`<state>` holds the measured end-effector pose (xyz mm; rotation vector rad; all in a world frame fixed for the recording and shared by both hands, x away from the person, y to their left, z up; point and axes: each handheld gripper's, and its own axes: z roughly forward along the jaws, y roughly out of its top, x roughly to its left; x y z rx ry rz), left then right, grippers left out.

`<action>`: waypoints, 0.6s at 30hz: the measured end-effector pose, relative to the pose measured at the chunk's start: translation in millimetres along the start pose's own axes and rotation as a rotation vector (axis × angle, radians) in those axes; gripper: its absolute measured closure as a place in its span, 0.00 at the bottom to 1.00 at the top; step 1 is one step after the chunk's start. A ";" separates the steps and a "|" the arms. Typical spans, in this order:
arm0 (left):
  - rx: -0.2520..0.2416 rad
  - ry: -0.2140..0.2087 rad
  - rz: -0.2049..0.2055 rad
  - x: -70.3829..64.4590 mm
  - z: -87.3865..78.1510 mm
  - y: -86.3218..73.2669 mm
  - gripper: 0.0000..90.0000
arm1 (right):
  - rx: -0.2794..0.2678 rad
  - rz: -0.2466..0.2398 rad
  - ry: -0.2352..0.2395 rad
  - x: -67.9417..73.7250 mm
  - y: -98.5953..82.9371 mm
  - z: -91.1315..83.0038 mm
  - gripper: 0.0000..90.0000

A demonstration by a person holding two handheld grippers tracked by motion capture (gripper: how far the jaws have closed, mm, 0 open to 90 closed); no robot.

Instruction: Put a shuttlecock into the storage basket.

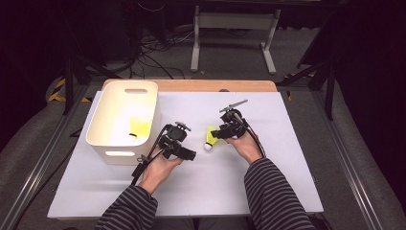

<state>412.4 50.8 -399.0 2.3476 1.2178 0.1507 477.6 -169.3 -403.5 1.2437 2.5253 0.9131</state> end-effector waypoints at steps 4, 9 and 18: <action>-0.002 0.008 0.004 -0.1 -2.6 0.2 0.24 | 0.006 -0.008 -0.002 1.3 -0.7 0.9 0.62; -0.003 0.008 0.005 0.4 -2.5 0.9 0.24 | 0.016 -0.016 0.005 0.4 -1.8 -1.0 0.70; -0.002 0.007 0.013 -1.1 -1.3 0.9 0.25 | 0.032 -0.026 0.030 0.0 -4.4 -2.4 0.83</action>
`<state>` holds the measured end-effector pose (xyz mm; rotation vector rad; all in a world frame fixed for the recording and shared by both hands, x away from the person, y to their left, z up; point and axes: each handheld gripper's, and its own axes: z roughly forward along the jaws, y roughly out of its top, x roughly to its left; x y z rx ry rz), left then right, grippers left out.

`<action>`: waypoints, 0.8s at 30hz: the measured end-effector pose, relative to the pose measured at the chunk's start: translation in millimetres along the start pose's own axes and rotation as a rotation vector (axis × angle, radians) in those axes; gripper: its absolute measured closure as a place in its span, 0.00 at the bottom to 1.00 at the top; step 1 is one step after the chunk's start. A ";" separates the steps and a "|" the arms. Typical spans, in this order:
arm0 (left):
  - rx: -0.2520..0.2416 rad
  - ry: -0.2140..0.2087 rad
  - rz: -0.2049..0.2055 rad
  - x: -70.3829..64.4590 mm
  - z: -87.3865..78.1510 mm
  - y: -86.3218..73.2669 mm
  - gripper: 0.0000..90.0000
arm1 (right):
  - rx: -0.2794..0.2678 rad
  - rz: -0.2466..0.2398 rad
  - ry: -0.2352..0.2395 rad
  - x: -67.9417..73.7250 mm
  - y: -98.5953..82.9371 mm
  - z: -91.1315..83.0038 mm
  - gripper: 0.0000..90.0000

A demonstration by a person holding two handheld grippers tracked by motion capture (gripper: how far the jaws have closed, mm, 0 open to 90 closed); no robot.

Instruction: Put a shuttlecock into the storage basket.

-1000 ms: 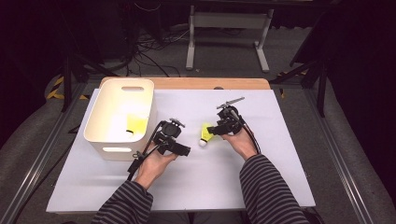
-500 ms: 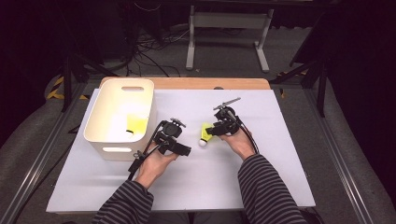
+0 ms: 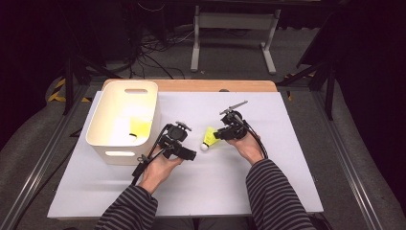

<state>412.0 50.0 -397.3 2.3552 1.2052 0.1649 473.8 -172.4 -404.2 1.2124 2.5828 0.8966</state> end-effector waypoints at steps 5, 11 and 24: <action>0.002 0.004 0.006 1.3 -1.2 -0.3 0.25 | 0.004 0.002 0.018 -0.8 -1.7 0.0 0.90; 0.006 0.000 0.005 0.0 -1.1 -0.5 0.25 | 0.006 -0.002 0.041 -1.4 -4.2 -0.9 0.98; 0.001 0.002 0.025 -0.4 -3.8 -0.4 0.25 | 0.000 -0.026 0.080 1.7 -4.5 -5.7 1.00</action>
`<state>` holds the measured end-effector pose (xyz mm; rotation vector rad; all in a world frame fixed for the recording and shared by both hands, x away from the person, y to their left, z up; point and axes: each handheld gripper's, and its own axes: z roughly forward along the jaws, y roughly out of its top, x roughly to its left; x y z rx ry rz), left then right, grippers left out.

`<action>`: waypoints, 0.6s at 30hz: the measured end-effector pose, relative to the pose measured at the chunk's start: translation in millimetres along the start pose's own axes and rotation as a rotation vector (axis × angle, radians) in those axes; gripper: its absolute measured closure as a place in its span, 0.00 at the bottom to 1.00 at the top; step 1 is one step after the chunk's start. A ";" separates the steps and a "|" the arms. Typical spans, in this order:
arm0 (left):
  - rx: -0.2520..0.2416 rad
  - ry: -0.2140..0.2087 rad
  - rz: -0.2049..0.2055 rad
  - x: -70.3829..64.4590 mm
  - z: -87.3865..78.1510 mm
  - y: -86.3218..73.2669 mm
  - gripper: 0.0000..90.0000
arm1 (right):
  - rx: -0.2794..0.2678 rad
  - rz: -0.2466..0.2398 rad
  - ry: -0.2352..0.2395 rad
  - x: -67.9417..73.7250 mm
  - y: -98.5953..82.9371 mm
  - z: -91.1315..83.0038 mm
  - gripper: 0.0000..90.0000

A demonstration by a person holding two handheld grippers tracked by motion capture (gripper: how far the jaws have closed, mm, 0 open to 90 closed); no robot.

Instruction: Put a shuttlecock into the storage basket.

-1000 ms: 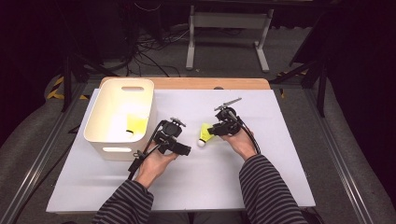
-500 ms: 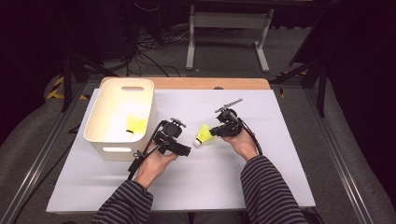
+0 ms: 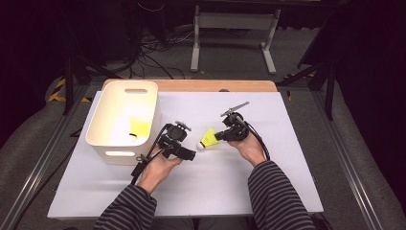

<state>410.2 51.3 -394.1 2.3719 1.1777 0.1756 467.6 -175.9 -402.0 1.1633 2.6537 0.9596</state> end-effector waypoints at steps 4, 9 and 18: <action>-0.002 -0.003 -0.002 -0.2 -2.1 0.3 0.25 | -0.006 -0.011 0.012 2.3 0.7 -2.3 1.00; -0.002 -0.007 0.005 -1.0 -2.0 1.4 0.25 | -0.011 -0.023 0.020 5.6 1.0 -4.5 1.00; -0.011 -0.006 0.016 -1.3 -4.9 2.0 0.25 | -0.022 -0.031 0.030 8.5 1.6 -8.1 1.00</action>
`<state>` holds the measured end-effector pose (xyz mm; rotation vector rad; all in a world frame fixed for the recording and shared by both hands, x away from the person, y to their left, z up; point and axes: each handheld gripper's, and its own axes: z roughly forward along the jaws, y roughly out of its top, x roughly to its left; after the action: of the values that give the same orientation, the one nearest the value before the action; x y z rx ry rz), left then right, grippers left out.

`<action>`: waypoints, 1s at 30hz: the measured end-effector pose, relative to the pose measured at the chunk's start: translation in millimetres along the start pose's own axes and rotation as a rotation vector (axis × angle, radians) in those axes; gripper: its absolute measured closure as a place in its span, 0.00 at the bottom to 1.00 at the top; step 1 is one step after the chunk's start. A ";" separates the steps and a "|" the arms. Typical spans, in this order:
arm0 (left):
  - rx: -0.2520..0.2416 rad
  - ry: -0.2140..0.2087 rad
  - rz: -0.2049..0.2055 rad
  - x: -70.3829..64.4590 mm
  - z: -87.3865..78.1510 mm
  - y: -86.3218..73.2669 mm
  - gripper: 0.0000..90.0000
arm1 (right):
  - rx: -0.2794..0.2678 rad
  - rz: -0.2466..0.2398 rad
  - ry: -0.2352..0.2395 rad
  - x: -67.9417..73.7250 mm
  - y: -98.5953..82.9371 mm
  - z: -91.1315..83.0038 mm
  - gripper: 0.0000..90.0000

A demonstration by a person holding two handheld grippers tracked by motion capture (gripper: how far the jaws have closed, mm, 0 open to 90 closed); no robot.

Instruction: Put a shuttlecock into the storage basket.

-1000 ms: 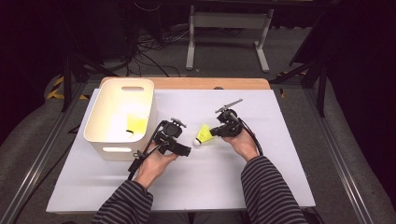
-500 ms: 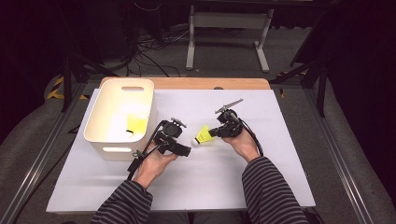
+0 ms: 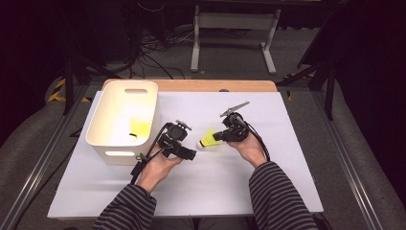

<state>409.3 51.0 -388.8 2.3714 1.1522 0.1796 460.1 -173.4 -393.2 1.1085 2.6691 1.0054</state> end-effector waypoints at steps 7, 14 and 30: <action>-0.003 -0.007 0.018 -1.6 -1.8 2.2 0.25 | -0.016 -0.004 0.005 1.2 0.0 -5.2 1.00; -0.001 -0.010 0.032 -3.4 -1.6 3.5 0.24 | -0.027 -0.004 0.014 2.6 0.5 -8.6 1.00; 0.006 -0.011 0.046 -2.8 2.0 7.0 0.24 | -0.039 -0.031 0.037 12.5 2.6 -14.0 1.00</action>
<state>413.1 44.5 -386.9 2.4024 1.0949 0.1796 448.1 -171.5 -378.7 1.0475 2.6745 1.0785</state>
